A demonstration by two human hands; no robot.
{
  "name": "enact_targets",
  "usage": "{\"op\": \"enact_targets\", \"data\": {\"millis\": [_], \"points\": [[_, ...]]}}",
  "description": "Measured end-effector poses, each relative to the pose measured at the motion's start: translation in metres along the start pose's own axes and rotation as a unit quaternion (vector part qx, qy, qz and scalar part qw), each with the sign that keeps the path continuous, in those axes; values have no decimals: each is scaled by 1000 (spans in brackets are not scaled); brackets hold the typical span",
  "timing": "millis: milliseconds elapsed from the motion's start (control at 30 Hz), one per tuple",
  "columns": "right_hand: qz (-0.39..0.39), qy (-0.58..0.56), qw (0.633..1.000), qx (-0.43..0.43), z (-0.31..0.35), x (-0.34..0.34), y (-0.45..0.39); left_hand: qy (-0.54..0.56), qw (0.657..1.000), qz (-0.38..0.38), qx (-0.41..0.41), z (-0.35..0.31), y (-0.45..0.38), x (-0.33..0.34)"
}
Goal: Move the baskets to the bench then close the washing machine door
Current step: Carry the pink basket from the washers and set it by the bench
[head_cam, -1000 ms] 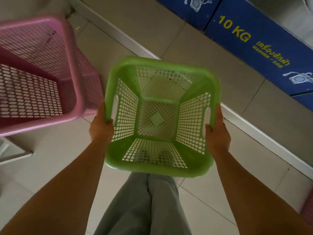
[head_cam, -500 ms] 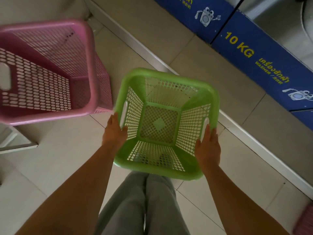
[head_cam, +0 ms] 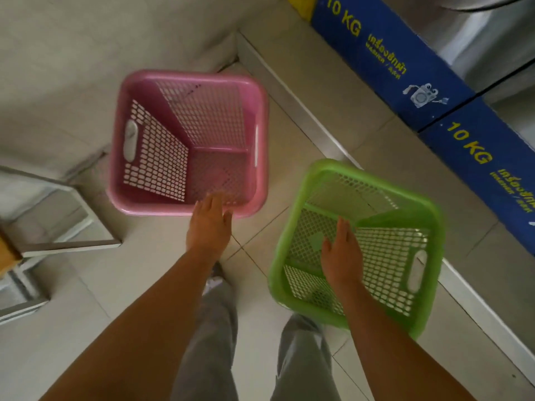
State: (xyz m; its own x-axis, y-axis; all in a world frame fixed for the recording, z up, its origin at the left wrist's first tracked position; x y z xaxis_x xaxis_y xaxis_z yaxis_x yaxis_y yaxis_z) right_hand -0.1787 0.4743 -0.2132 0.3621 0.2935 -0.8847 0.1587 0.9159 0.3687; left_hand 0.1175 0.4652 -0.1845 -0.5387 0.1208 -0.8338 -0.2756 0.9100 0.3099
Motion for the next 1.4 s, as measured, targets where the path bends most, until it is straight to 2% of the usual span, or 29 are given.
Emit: {"op": "enact_targets", "data": {"millis": [200, 367, 467, 567, 667, 800, 933, 1000, 1133, 1400], "points": [[-2, -28, 999, -26, 132, 37, -23, -39, 998, -37, -45, 106, -61, -87], [-8, -18, 998, -60, 188, 57, -51, -33, 993, -29, -113, 165, -96, -115], [-5, 16, 998, -62, 197, 63, -75, -24, 988, -26, -153, 186, -115, -117], [0, 27, 997, -66, 201, 66, -99, -19, 986, -25, -161, 198, -135, -115], [0, 11, 997, -70, 209, 68, -119, -40, 984, -20, -171, 210, -156, -113], [-11, -57, 998, -23, 215, 74, -145, -42, 980, -22, -195, 224, -188, -106], [5, -60, 998, -19, 217, 88, -169, -6, 971, -12, -238, 234, -213, -93], [21, -74, 997, 11, 215, 97, -179, 9, 967, -19, -252, 239, -222, -89], [10, -106, 993, 46, 214, 104, -185, 18, 962, -33, -272, 247, -231, -84], [-13, -92, 995, 28, 214, 84, -174, 10, 964, -57, -261, 247, -203, -93]]}}
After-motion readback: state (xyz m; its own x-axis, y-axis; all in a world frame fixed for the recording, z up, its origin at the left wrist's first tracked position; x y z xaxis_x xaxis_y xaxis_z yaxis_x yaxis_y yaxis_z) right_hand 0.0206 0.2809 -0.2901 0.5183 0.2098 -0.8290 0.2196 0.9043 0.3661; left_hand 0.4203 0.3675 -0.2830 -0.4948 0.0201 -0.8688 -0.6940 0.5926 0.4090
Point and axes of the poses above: each hand's wrist, its own y-axis away from the middle knuckle, its own x-axis out of the palm, z = x × y, the point moved 7 cm from there along -y, towards the middle knuckle, and after that the axes turned 2 degrees about -z, right-handed, at the moved point
